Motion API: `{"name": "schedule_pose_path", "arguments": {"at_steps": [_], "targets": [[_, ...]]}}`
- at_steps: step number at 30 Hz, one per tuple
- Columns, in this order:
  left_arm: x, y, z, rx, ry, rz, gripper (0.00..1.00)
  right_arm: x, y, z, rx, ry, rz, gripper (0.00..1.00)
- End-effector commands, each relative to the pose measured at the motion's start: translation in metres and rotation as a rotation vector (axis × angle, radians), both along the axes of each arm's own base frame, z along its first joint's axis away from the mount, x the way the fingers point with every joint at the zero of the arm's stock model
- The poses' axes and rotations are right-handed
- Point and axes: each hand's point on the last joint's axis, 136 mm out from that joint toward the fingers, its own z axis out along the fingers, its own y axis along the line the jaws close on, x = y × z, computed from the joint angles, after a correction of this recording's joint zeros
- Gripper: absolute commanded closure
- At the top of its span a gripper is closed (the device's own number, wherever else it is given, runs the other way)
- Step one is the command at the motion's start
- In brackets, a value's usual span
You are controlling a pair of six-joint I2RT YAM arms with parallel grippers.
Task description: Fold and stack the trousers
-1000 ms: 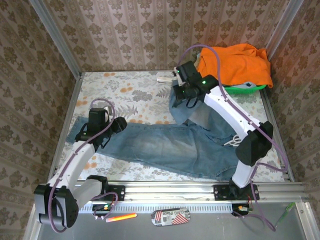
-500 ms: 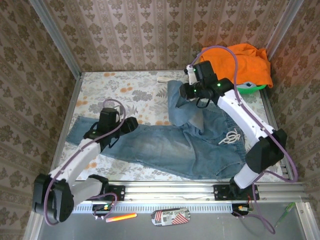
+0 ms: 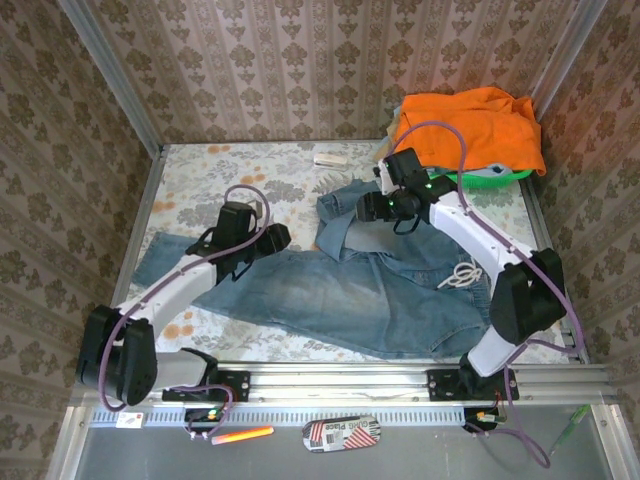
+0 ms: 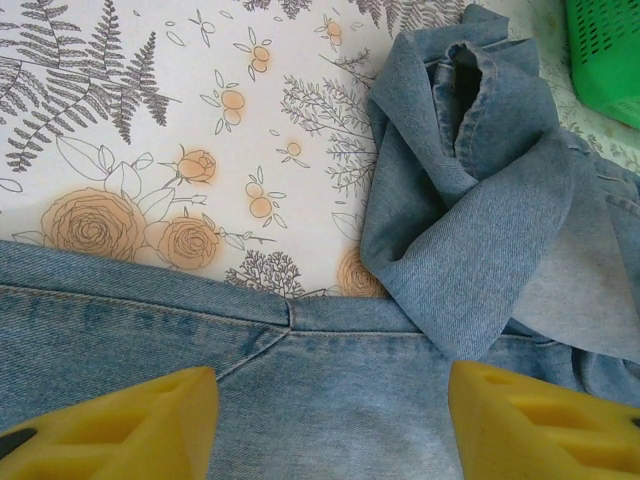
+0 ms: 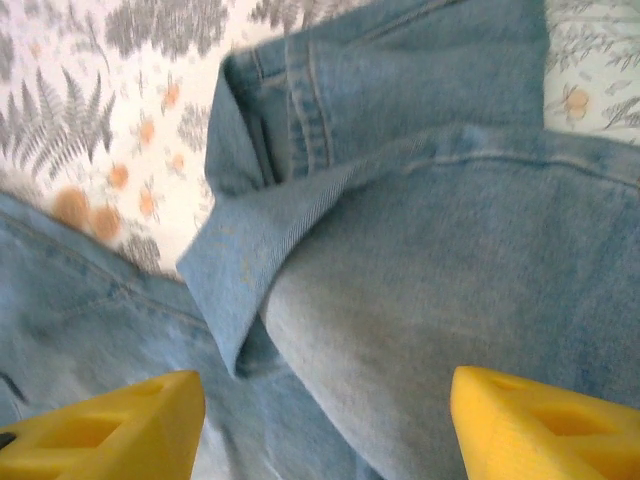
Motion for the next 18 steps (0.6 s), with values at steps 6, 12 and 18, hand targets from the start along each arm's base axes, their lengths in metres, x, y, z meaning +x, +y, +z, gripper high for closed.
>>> {"name": "schedule_pose_path", "arguments": {"at_steps": [6, 12, 18], "targets": [[0.002, -0.002, 0.008, 0.030, -0.023, -0.014, 0.37, 0.055, 0.032, -0.062, 0.121, 0.135, -0.111, 0.35], [-0.008, 0.008, 0.001, 0.067, -0.015, -0.010, 0.37, 0.046, 0.077, -0.088, 0.213, 0.209, -0.001, 0.48], [-0.010, 0.007, -0.004, 0.060, -0.006, -0.023, 0.38, 0.042, 0.059, -0.047, 0.178, 0.090, -0.036, 1.00]]}}
